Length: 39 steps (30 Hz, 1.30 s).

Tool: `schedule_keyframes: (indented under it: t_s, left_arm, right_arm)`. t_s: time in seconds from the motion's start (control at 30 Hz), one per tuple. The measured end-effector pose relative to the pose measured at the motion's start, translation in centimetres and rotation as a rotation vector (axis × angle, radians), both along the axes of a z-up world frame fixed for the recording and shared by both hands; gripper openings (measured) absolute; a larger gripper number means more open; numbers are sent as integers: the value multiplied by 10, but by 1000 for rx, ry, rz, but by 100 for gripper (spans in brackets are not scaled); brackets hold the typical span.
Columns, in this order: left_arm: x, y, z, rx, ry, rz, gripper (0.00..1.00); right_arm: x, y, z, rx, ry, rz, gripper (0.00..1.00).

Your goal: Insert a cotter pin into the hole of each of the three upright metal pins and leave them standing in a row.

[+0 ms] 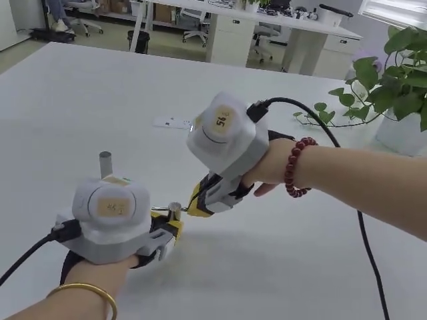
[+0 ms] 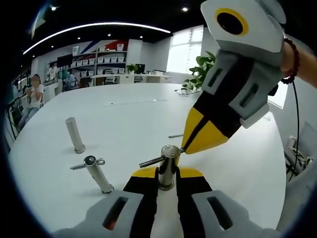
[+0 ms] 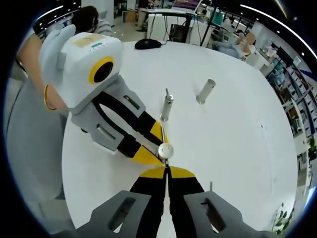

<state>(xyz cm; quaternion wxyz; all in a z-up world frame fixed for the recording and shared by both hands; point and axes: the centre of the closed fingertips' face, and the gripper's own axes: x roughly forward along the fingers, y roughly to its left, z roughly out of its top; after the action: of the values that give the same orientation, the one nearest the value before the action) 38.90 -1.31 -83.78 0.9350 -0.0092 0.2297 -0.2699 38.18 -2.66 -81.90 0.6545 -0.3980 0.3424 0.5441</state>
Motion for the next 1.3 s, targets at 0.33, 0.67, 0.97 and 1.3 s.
schedule_keyframes:
  t_s: [0.33, 0.67, 0.97, 1.3]
  left_arm:
    - [7, 2, 0, -5, -5, 9, 12]
    - [13, 4, 0, -22, 0, 16, 12]
    - [14, 4, 0, -20, 1, -3, 12]
    - [9, 8, -6, 0, 37, -13, 14]
  right_arm:
    - [7, 2, 1, 8, -6, -17, 3]
    - [7, 3, -1, 17, 7, -38, 3]
    - [7, 4, 0, 34, 15, -58, 4]
    - [15, -3, 5, 42, 8, -114, 8]
